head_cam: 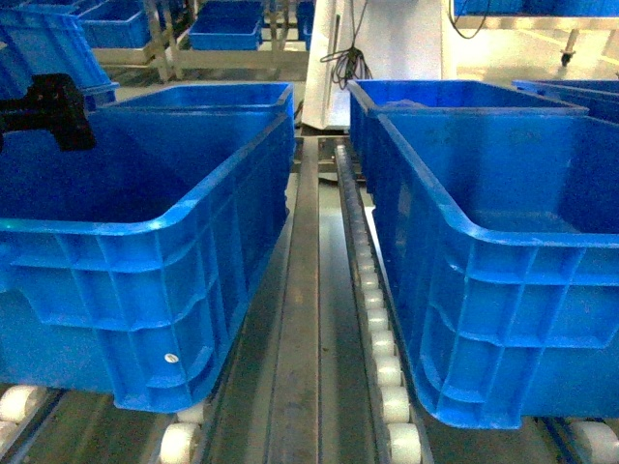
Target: Sort blue parts and orange caps into right shelf containers
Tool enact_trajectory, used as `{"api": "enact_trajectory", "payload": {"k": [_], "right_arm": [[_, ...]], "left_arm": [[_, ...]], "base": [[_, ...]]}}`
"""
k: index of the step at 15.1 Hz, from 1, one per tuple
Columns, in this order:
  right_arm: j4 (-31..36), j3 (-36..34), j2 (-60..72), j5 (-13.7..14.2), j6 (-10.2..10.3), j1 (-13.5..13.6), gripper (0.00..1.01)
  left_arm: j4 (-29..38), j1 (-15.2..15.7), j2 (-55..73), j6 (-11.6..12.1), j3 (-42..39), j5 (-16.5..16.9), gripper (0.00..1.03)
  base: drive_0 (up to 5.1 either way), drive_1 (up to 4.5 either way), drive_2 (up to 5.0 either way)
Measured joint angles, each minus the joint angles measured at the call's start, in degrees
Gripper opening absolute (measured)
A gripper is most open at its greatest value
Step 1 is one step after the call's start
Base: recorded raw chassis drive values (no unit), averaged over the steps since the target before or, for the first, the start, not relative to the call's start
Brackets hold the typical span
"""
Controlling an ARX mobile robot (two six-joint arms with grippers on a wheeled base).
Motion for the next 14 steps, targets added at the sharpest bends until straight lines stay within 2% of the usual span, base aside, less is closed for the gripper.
{"api": "enact_trajectory", "payload": {"k": [1,2,3,5,9,10,12,14], "right_arm": [[0.0,0.0,0.0,0.0,0.0,0.0,0.42],[0.0,0.0,0.0,0.0,0.0,0.0,0.42],[0.02,0.0,0.0,0.0,0.0,0.0,0.42],[0.0,0.0,0.0,0.0,0.0,0.0,0.42],[0.0,0.0,0.0,0.0,0.0,0.0,0.42],[0.0,0.0,0.0,0.0,0.0,0.0,0.42],[0.0,0.0,0.0,0.0,0.0,0.0,0.42],[0.0,0.0,0.0,0.0,0.0,0.0,0.42]], "left_arm": [[0.0,0.0,0.0,0.0,0.0,0.0,0.98],[3.28,0.02,0.35,-1.18,-0.11,1.14,0.98],[5.09,-0.02,-0.39,-3.8,-1.44,1.9,0.98],[5.62,-0.5,-4.17,-6.16,-5.86,1.95,0.98],[6.12,-2.27,-15.65,-6.62,-14.38,2.45,0.98],[5.73,-2.62,-20.0,-7.37,-17.66,2.32,0.98],[4.09,-2.69,-28.85,-9.14,-23.45,0.81,0.98],[2.49,-2.1,-36.85,-9.6,-30.08,-0.39,0.98]], "base": [[0.0,0.0,0.0],[0.0,0.0,0.0],[0.0,0.0,0.0],[0.0,0.0,0.0],[0.0,0.0,0.0],[0.0,0.0,0.0],[0.0,0.0,0.0],[0.0,0.0,0.0]]}}
